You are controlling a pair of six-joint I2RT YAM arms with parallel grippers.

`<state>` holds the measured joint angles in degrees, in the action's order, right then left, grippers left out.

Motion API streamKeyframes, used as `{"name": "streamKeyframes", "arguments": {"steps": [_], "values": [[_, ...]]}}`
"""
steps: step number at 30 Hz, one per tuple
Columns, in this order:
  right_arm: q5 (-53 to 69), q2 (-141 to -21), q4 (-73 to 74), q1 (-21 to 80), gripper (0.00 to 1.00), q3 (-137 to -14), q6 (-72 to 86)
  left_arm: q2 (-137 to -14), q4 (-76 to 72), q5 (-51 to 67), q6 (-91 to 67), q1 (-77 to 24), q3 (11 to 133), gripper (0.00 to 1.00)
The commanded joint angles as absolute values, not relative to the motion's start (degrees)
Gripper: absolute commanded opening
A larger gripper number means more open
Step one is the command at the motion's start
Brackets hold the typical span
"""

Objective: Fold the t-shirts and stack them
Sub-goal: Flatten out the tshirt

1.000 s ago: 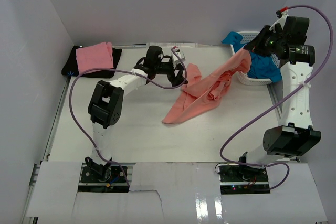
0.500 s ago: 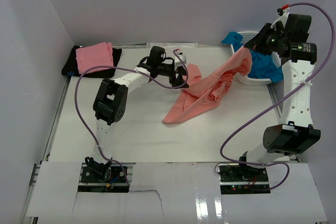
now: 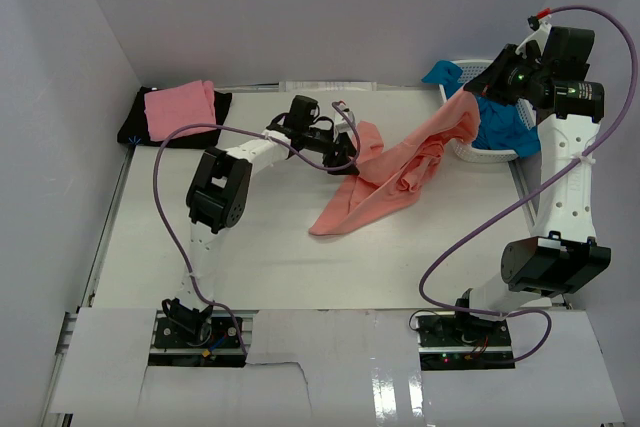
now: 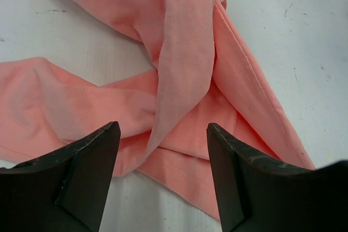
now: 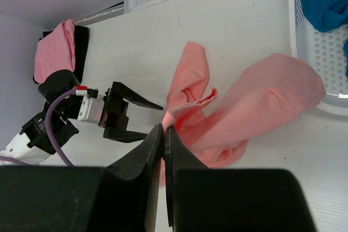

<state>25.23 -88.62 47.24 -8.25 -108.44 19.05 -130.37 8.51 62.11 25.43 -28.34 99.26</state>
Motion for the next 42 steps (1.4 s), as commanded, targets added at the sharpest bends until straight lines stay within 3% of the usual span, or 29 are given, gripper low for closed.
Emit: {"name": "streamKeyframes", "arguments": {"steps": [1, 9, 15, 17, 21, 22, 26, 31, 39, 42], "values": [[27.25, -87.71, 46.85, -8.61, 0.08, -109.42, 18.54, -129.99, 8.00, 64.34, 25.32, -28.39, 101.08, 0.76], [27.42, -87.10, 46.84, -8.70, 0.08, -108.11, 18.19, -132.62, 8.17, 64.16, 24.70, -28.65, 102.92, 0.62], [28.48, -87.45, 46.76, -8.79, 0.08, -108.54, 18.72, -135.70, 10.98, 63.90, 24.34, -30.06, 106.51, 0.60], [28.65, -87.36, 46.85, -8.79, 0.08, -108.46, 18.72, -136.67, 11.95, 63.98, 24.70, -30.32, 107.22, 0.55], [28.48, -87.28, 46.76, -8.96, 0.08, -108.19, 18.72, -136.85, 13.62, 63.99, 24.26, -30.59, 108.98, 0.23], [28.56, -87.19, 46.76, -8.96, 0.08, -108.02, 18.81, -136.50, 14.06, 63.29, 23.13, -30.59, 109.16, 0.00], [29.88, -87.80, 46.23, -8.96, 0.08, -107.41, 19.07, -133.87, 17.66, 57.41, 22.06, -30.59, 110.92, 0.00], [32.79, -90.51, 45.96, -6.86, 0.08, -108.62, 18.90, -127.54, 20.74, 36.16, 20.13, -30.50, 112.06, 0.00], [28.56, -102.30, 55.02, 7.29, 0.08, -134.27, 16.61, -114.63, 26.09, 4.95, 10.38, -30.50, 119.61, 0.00], [30.31, -101.52, 49.77, 10.10, 0.08, -130.20, 15.21, -108.14, 28.47, -4.55, 5.98, -30.50, 118.67, 0.00]]}}
